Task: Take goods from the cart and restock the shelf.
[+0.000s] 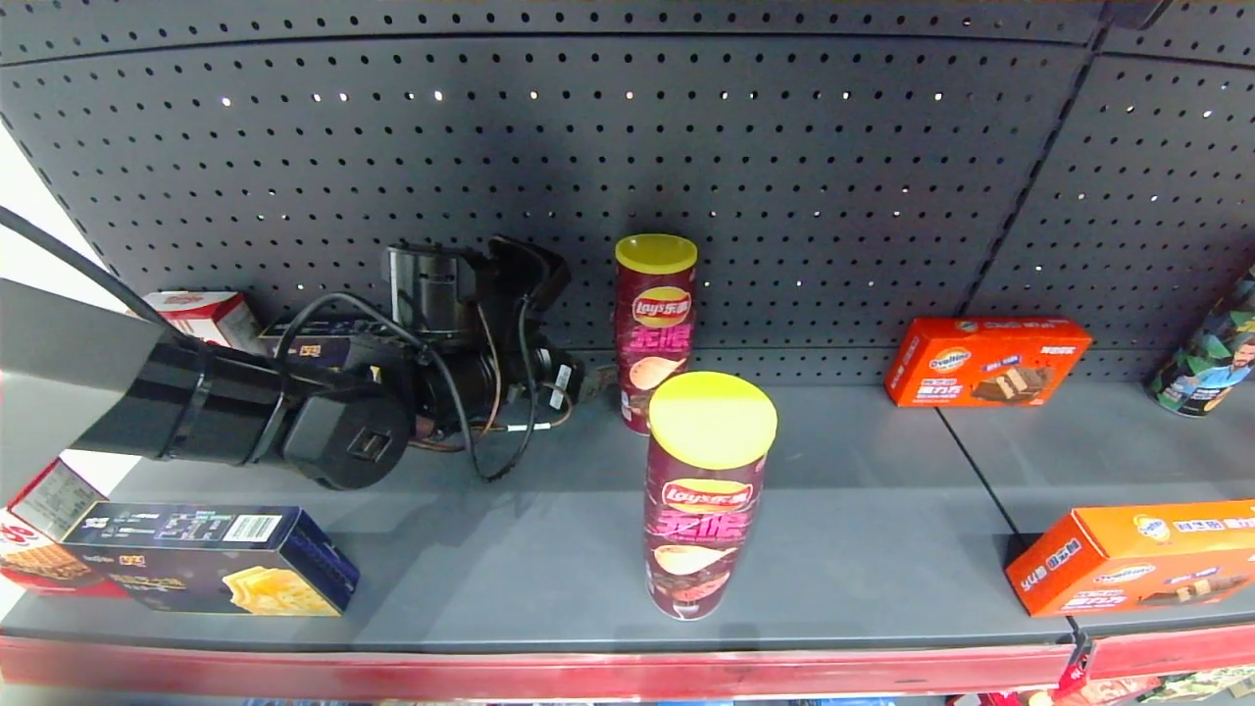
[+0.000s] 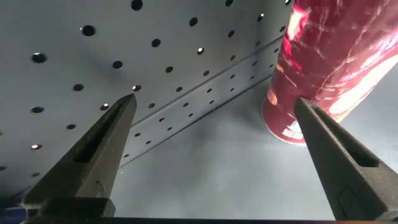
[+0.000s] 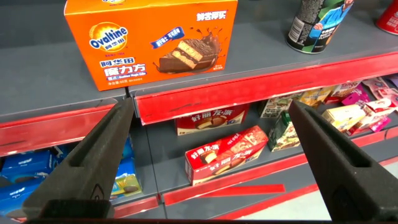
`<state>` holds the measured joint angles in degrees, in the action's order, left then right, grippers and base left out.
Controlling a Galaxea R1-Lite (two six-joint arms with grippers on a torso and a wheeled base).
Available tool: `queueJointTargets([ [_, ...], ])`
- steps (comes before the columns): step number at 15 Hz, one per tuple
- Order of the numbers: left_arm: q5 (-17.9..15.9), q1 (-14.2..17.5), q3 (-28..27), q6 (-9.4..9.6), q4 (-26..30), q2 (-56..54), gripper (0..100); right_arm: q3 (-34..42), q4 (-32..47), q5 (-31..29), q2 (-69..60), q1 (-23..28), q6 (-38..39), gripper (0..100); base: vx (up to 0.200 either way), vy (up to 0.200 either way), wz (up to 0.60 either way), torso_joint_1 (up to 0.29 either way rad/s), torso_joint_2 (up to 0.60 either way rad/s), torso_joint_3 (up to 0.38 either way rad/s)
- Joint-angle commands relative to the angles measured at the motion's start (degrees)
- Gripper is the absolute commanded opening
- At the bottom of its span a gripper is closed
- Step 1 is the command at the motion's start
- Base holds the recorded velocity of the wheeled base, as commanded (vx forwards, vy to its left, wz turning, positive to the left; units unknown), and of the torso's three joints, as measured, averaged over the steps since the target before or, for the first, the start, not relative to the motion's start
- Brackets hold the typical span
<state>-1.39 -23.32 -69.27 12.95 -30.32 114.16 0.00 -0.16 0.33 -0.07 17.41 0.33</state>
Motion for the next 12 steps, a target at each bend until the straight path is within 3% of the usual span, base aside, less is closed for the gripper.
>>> queueJointTargets([
  [1, 0.0, -0.1, -0.5, -0.03, 0.0, 1.2, 100, 0.0, 0.0, 0.0, 0.1, 0.0, 0.0, 100, 0.0, 0.0, 0.0, 0.0, 0.0, 0.0],
  [7, 0.2, -0.8, -1.0, 0.06, -0.1, 1.3, 100, 0.0, 0.0, 0.0, 0.1, 0.0, 0.0, 100, 0.0, 0.0, 0.0, 0.0, 0.0, 0.0],
  [12, 4.2, -1.5, 2.2, 0.06, -5.1, -4.7, 100, 0.0, 0.0, 0.0, 0.1, 0.0, 0.0, 100, 0.0, 0.0, 0.0, 0.0, 0.0, 0.0],
])
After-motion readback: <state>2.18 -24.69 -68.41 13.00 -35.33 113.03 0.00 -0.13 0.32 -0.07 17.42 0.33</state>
